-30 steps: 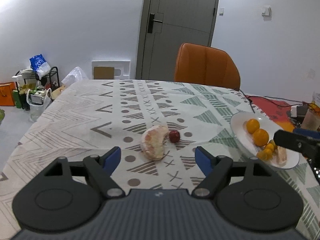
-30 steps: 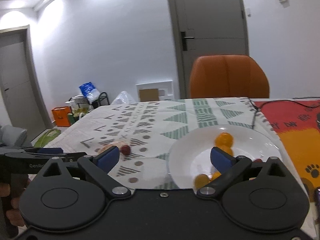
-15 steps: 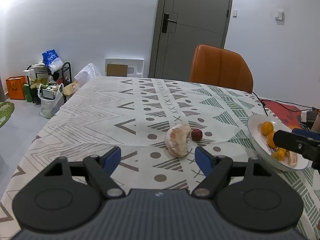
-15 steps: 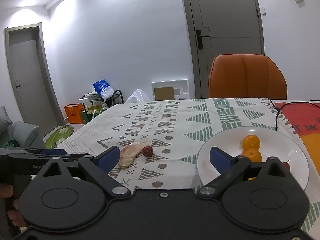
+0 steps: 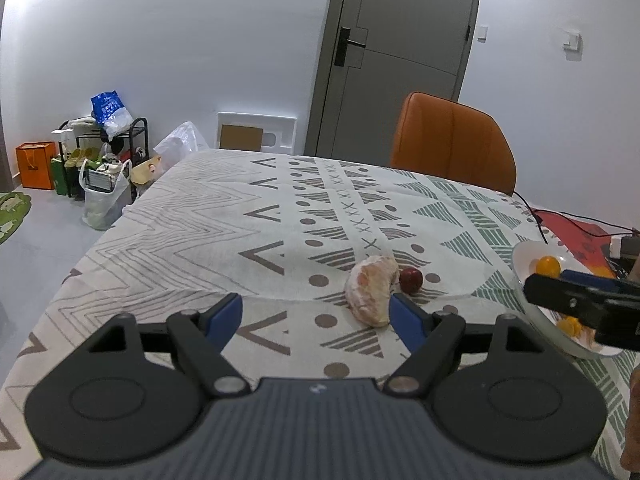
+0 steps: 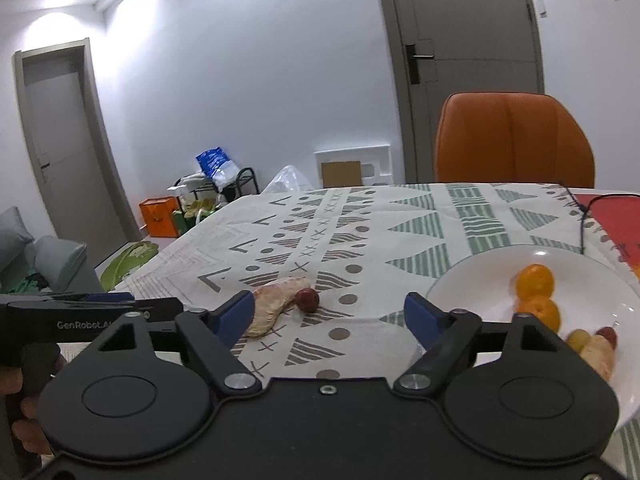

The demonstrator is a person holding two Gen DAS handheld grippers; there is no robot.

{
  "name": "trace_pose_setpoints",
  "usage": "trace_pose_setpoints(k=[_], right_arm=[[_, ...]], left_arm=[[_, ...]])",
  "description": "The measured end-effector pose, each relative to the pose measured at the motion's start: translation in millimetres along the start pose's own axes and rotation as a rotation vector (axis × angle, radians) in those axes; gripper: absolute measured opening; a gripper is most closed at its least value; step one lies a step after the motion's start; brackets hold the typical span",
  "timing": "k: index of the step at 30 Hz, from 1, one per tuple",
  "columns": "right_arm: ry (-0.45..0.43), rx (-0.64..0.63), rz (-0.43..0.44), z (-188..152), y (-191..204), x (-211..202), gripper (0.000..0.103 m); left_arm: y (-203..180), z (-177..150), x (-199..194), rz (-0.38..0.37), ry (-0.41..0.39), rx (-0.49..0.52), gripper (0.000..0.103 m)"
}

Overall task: Organize fruits
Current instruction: 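Grasp the red plum with the right tool while the left tool grasps the pomelo segment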

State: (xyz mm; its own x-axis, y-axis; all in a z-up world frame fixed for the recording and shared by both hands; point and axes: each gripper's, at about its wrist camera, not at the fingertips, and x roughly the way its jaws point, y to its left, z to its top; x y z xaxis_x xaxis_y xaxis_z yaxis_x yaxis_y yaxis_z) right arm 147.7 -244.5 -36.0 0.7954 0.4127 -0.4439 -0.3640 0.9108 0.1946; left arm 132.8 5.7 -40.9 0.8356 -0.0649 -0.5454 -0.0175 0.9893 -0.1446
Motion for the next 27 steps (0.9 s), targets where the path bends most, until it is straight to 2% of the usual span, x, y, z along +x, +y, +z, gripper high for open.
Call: trace_pose_setpoints(k=[6,11,27], right_arm=[[0.039,-0.005,0.032,4,1,18,0.060],[0.069,-0.018,0.051,4,4,34,0.052],[0.149,-0.010,0.071,6,7,85,0.039]], left_arm=[[4,4,12,0.005,0.005,-0.023,0.077],[5,5,19,0.006,0.000,-0.024,0.074],[19,9,44,0.000,0.026,-0.048,0.065]])
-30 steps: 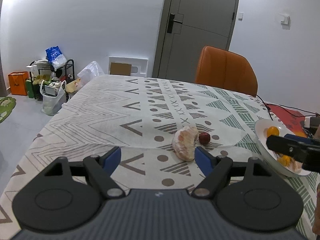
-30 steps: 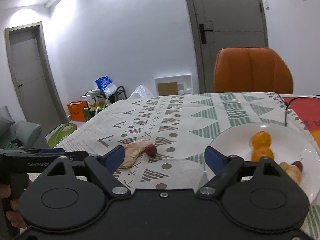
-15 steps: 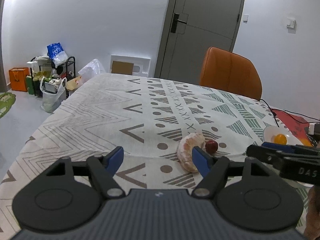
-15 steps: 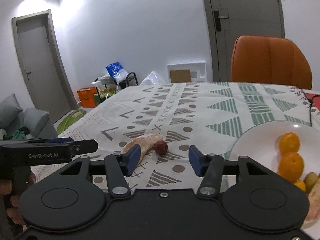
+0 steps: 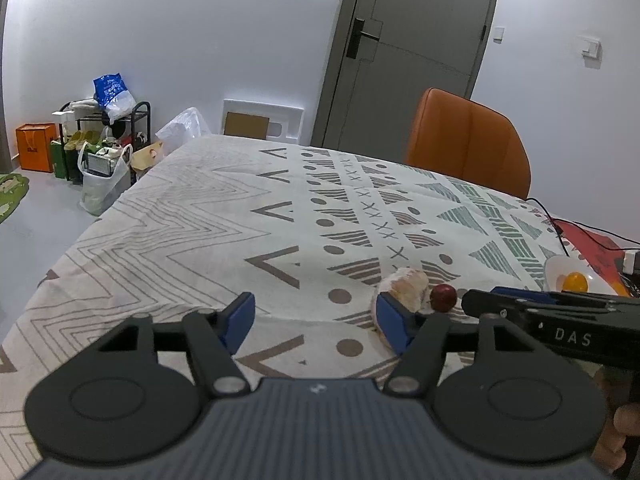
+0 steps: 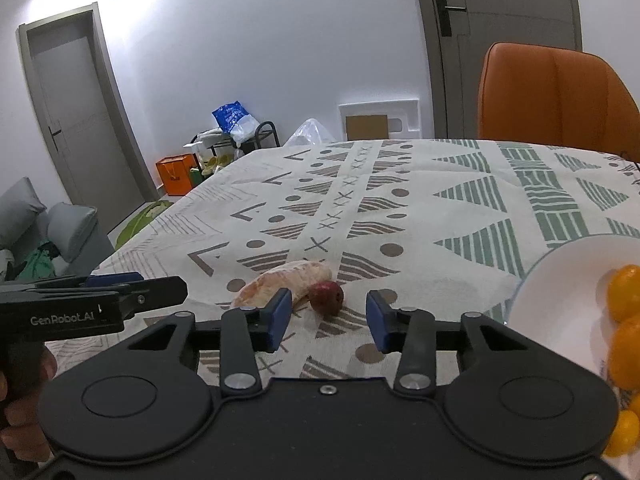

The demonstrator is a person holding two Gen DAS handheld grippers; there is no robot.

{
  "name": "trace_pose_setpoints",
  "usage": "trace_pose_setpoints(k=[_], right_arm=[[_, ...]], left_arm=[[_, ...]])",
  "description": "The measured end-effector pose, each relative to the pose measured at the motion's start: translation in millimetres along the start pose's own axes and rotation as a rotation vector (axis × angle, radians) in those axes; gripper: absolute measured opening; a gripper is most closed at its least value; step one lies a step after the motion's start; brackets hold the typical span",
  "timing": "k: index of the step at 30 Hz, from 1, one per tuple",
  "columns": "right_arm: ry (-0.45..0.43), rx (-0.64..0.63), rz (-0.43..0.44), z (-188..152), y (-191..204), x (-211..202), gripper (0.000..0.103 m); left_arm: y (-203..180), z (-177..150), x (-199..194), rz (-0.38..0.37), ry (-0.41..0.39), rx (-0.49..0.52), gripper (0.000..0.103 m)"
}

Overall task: Organize fruits
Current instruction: 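Grasp the red plum with the right tool while the left tool grasps the pomelo segment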

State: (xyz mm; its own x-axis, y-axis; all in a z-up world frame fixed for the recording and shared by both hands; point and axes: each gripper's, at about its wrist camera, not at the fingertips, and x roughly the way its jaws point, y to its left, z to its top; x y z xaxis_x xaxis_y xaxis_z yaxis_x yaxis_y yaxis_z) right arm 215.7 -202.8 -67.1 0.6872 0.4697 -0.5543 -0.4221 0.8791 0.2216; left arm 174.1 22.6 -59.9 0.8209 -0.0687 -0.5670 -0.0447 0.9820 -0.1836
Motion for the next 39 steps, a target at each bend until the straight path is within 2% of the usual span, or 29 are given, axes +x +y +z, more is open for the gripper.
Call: trace_pose_setpoints(k=[10,14,39], right_arm=[[0.031,0.010,0.007,2,0,19,0.035],[0.047,-0.001,0.009,3,1,26,0.018],[-0.047,0.053,-0.077,4,-31,-38,0.018]], left_arm=[[5,2,13,-0.008,0.020,-0.010,0.062],[4,4,18,-0.013,0.024,-0.008,0.061],[-52,-1,43,-0.120,0.070,0.077,0.061]])
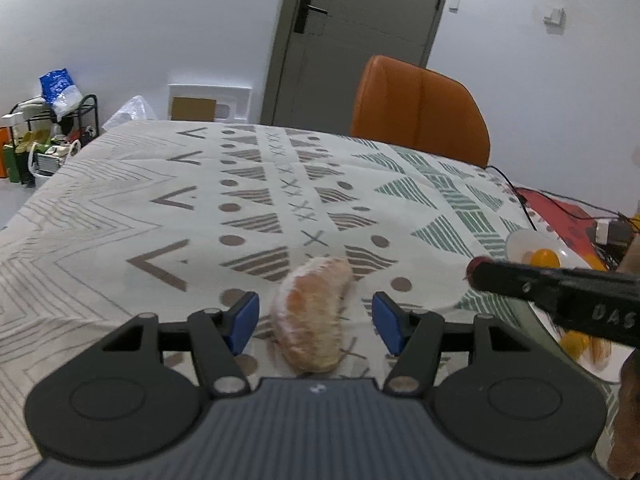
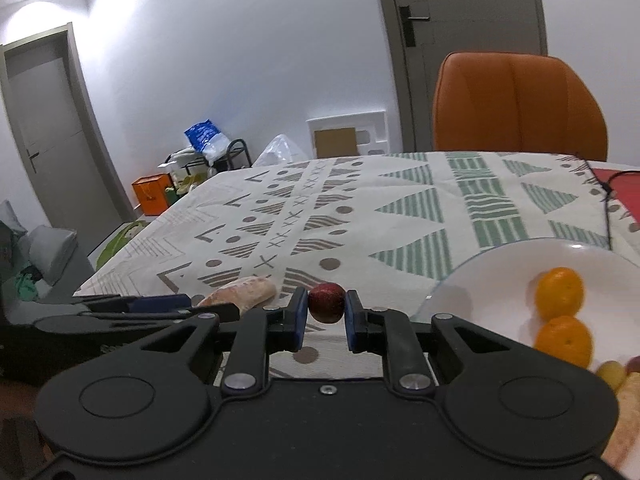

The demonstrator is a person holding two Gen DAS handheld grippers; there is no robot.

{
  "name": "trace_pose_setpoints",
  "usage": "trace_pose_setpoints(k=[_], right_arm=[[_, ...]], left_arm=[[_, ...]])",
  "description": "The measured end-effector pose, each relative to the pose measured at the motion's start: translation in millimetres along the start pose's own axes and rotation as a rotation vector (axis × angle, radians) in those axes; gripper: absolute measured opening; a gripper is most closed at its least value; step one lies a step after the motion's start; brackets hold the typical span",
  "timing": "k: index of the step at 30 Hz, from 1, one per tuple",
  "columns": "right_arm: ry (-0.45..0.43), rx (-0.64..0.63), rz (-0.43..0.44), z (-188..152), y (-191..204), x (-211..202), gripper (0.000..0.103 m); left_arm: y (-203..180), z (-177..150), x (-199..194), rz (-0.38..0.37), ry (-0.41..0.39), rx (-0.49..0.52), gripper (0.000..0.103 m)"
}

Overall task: Organize fruits
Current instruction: 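Grasp the red plum with the right tool while the left tool grasps the pomelo segment, then carry the plum and pomelo segment over the white plate and open both tools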

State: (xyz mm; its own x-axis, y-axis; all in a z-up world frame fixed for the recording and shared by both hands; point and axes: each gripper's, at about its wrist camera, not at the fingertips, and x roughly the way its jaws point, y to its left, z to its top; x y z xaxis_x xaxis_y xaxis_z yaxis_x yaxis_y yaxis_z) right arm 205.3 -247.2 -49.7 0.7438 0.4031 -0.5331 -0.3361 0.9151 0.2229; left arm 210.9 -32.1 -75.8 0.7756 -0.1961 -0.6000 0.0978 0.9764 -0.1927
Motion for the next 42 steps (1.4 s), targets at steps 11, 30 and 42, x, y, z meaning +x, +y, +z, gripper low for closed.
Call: trace_pose_setpoints(k=[11,30,42], right_arm=[[-0.041,0.036,-0.040,-3,-21,-22,0.018],[-0.100,0.119,-0.099,-15,-71,-57,0.018],[-0.123,0.174,-0.157,-25,-108,-76,0.018]], left_arm=[[-13,-4,11,0.092,0.032,0.071,0.037],[-53,8,-13,0.036,-0.046,0.087,0.036],[-94,12,-13,-0.019,-0.058,0.121,0.036]])
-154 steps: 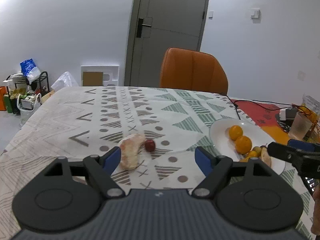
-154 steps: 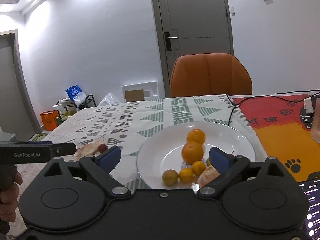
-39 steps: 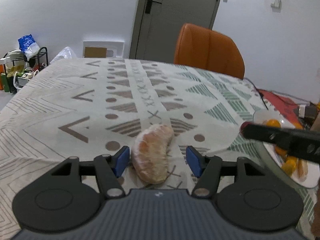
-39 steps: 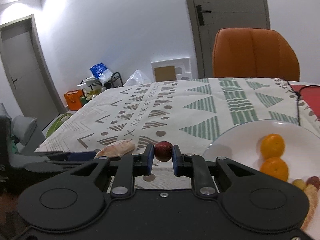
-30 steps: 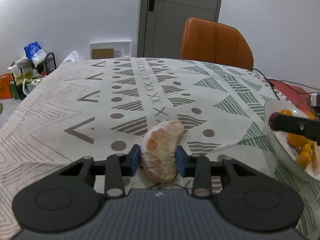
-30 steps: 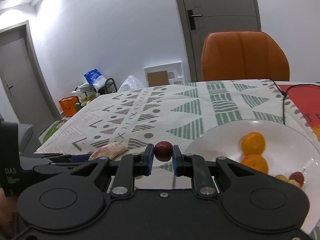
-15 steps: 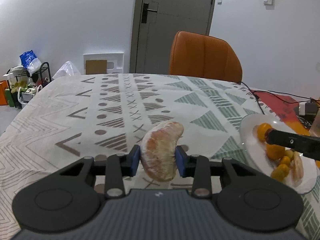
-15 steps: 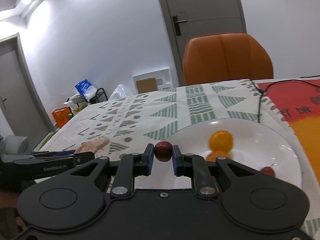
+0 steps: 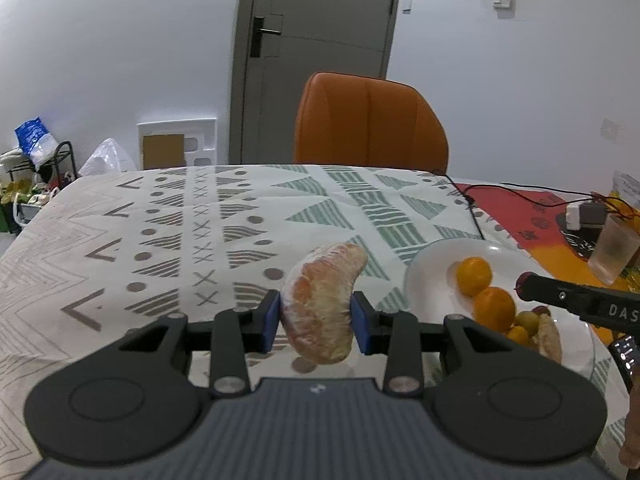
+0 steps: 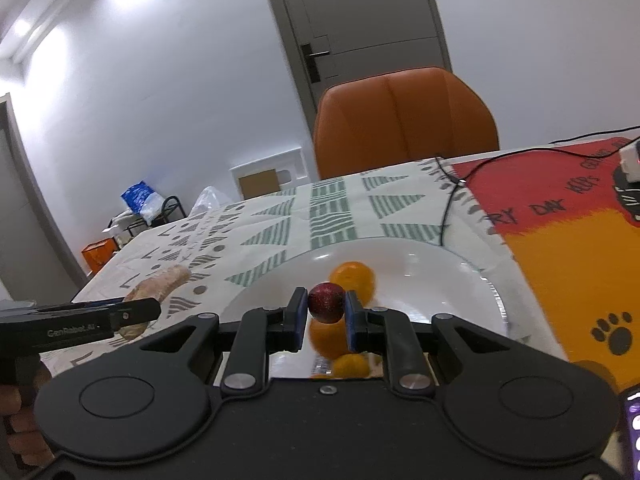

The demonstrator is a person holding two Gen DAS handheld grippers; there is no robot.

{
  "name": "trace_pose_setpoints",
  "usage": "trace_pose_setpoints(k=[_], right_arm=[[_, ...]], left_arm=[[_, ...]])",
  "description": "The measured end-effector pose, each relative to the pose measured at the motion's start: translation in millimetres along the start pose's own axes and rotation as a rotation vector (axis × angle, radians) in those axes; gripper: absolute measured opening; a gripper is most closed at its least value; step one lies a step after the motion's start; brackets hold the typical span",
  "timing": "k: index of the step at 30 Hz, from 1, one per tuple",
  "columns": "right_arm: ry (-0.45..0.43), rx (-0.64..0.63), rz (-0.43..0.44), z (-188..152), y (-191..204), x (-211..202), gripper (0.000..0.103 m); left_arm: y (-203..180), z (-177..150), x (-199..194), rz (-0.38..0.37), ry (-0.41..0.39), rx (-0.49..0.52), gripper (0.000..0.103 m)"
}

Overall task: Organize fruits
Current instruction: 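Carry the plum and pomelo segment over the white plate and open both tools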

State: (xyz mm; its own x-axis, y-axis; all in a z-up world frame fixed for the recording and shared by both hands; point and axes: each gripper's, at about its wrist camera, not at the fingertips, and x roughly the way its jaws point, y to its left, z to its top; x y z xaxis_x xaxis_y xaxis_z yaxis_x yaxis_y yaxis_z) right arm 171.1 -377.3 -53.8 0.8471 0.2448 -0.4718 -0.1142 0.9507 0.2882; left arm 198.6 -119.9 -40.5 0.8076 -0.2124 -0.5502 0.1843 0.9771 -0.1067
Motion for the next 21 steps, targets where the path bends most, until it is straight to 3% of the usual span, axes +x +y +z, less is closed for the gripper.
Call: trace_pose_setpoints(k=[12,15,21], right_arm=[[-0.019,0.032,-0.042,4,-25,2,0.018],[-0.040,0.044,-0.058,8,-29,2,0.027],[-0.042,0.037,-0.072,6,-37,-7,0.027]], left_arm=[[-33,5,8,-0.054,0.000,0.036,0.036],[-40,5,9,-0.069,-0.001,0.042,0.036],[-51,5,14,-0.089,0.001,0.053,0.036]])
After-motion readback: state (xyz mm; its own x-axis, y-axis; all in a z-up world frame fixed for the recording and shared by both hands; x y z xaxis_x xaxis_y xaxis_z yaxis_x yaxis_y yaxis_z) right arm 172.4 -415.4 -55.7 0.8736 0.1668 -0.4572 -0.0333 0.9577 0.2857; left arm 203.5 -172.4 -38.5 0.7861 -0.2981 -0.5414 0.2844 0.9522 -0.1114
